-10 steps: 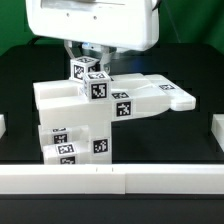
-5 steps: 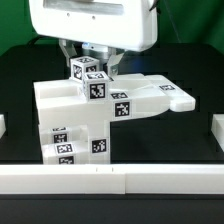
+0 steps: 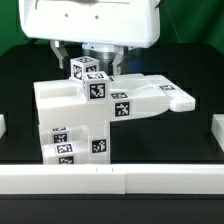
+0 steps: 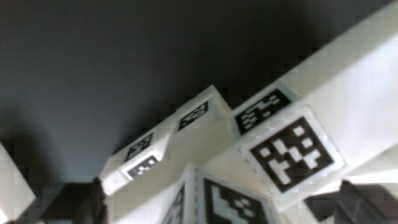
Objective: Assemble chair
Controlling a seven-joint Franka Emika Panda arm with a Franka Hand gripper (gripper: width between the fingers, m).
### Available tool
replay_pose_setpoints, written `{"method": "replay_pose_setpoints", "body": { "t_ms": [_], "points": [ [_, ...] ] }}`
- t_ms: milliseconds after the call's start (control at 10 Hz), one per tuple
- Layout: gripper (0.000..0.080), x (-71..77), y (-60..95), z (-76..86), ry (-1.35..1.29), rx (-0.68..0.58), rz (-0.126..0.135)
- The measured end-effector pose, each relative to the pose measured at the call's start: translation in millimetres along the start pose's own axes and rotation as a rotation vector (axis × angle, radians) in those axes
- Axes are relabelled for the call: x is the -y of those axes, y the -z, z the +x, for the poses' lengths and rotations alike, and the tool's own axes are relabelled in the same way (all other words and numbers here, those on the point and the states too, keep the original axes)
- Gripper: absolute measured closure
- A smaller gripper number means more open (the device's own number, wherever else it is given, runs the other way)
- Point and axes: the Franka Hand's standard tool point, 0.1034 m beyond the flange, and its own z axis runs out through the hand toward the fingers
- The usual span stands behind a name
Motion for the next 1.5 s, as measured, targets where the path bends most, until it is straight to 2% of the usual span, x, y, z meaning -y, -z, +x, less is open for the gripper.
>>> {"method": "replay_pose_setpoints", "body": {
  "t_ms": [100,400,1000,1200,1500],
  "points": [
    [0.0151,-0.5,0.2,0.8,0.118,-0.004,-0.016],
    [0.0151,-1.6,1.7,5.2,0.386,-0.024,-0.036],
    [0.0151,-7.3,2.2,7.3,0.854,-0.015,-0.055],
    [0.0151,-8.9,2.2,7.5,0.907,-0.012,-0.059],
    [0.0515,-9.0,2.2,7.5,0.887,-0.012,-0.059]
  ]
}}
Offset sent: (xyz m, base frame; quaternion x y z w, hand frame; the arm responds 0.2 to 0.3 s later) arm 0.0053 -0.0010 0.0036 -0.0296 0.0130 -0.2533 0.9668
